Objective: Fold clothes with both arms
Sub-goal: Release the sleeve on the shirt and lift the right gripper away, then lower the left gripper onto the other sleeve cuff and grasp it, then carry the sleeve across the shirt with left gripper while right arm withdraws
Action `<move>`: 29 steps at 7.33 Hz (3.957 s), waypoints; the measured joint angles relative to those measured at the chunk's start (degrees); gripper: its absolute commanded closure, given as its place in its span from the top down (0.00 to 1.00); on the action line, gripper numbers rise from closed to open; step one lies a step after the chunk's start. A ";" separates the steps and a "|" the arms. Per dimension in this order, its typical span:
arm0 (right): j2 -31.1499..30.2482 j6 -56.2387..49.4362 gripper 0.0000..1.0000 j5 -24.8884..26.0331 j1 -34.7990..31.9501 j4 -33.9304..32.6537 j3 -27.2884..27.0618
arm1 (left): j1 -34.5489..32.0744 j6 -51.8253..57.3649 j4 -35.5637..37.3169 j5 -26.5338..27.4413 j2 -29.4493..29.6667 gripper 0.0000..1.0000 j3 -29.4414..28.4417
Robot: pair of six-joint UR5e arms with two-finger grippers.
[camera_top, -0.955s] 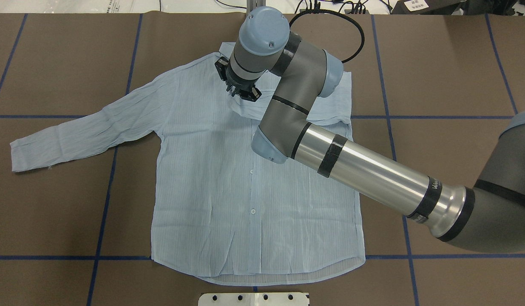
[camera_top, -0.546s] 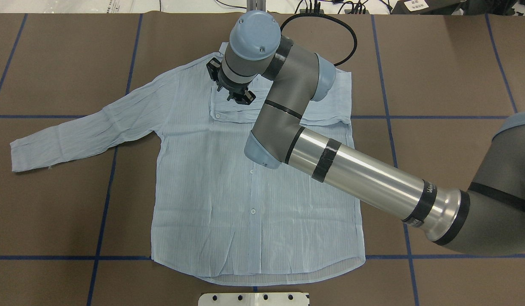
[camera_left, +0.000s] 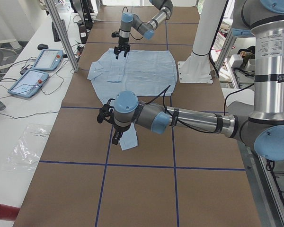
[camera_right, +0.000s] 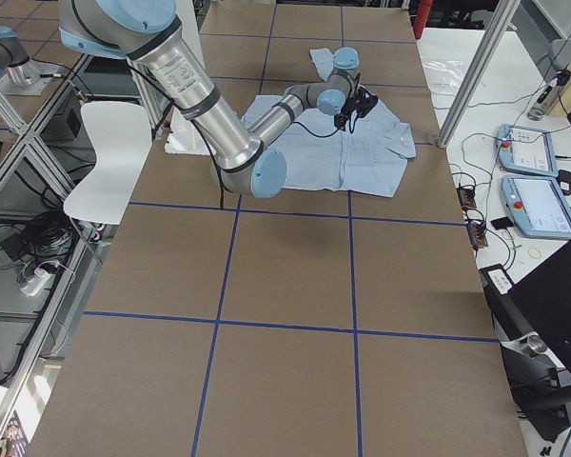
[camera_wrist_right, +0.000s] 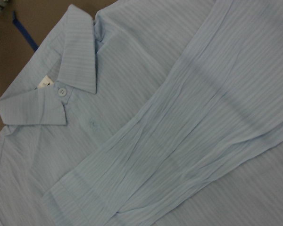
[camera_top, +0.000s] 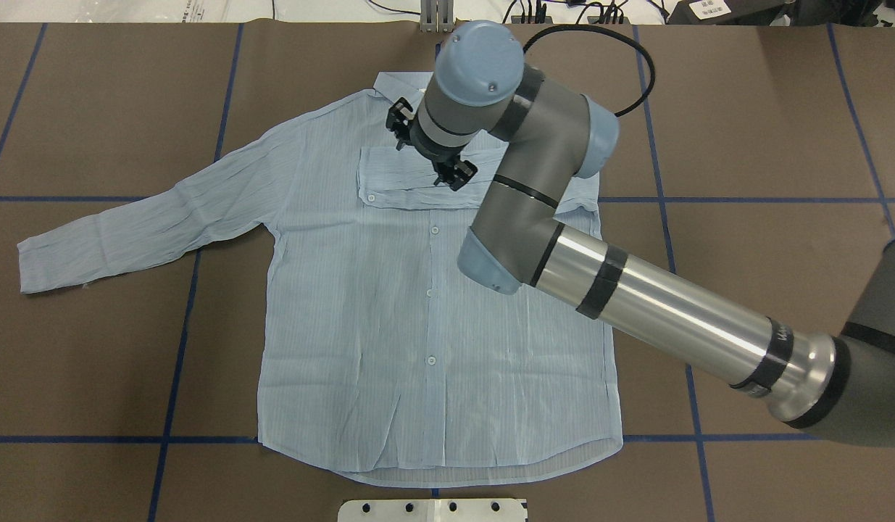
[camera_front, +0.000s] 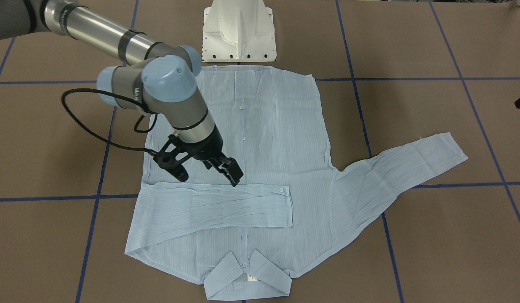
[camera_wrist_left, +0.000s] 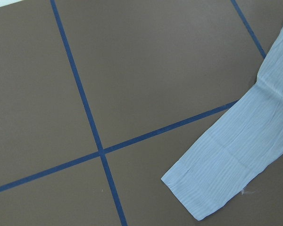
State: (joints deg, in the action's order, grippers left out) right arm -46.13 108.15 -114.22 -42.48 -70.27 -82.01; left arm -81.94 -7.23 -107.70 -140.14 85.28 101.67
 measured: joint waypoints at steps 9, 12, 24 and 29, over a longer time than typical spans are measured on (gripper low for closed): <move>-16.52 -11.06 1.00 -5.63 -7.15 0.39 -10.70 | 18.24 -31.13 -17.99 2.84 1.82 0.84 -14.95; -16.61 -11.03 1.00 -5.36 -7.10 0.45 -10.74 | 20.42 -32.04 -18.18 3.79 2.80 0.70 -17.10; -16.71 -11.03 1.00 -5.60 -7.15 0.48 -10.85 | 21.07 -36.98 -17.74 3.85 3.32 0.00 -17.20; -20.17 -12.73 1.00 -6.35 -9.04 0.41 -12.91 | 22.18 -57.66 -16.61 3.95 15.95 0.00 -9.36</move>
State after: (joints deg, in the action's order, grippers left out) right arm -66.31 95.42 -120.57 -51.52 -69.86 -94.92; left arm -59.76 -64.89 -124.31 -136.19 101.23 92.31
